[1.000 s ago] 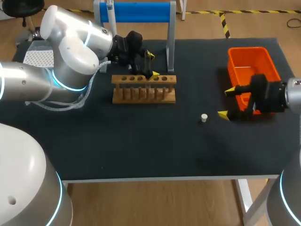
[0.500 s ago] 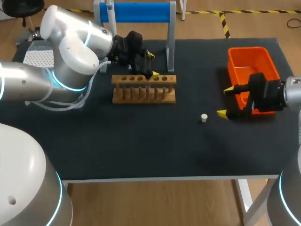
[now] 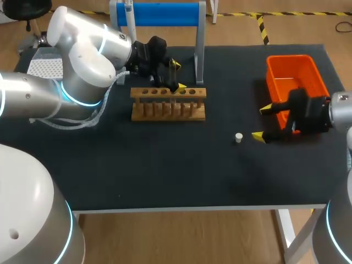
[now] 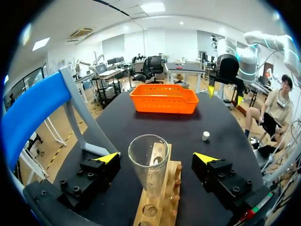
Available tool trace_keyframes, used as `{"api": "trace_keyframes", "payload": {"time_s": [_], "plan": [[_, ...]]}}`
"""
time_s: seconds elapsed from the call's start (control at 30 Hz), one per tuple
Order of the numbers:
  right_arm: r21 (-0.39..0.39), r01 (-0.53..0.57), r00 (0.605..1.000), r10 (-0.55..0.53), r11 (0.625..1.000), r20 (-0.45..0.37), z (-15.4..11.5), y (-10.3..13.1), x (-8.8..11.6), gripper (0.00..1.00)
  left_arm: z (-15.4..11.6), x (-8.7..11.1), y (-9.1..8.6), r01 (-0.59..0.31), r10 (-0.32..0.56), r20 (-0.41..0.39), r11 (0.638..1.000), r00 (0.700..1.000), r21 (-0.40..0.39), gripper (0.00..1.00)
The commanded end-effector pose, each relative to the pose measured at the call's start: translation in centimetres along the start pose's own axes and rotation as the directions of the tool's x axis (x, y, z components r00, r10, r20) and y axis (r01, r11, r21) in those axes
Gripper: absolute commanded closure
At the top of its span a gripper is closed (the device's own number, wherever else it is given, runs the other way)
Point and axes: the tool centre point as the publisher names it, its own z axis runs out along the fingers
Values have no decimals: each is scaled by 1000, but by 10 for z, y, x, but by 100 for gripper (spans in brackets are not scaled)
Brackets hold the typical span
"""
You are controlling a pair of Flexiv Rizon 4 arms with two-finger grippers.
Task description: Invert the test tube, pick up the pipette, mount the tip to pipette, aspirate from beaker and dispense into the tube, eject the tip, return the pipette, and cap with the stopper.
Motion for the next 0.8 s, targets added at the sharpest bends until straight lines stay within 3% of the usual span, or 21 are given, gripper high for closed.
{"api": "trace_keyframes", "payload": {"time_s": [0.03, 0.8], "plan": [[7, -4, 1000, 4, 1000, 5, 13, -2, -3, 0, 0, -1, 0, 0, 0, -4, 1000, 1000, -1, 0], [54, -68, 996, 64, 996, 69, 58, -24, -12, 0, 0, -1, 0, 0, 0, -4, 1000, 1000, -1, 0]]}}
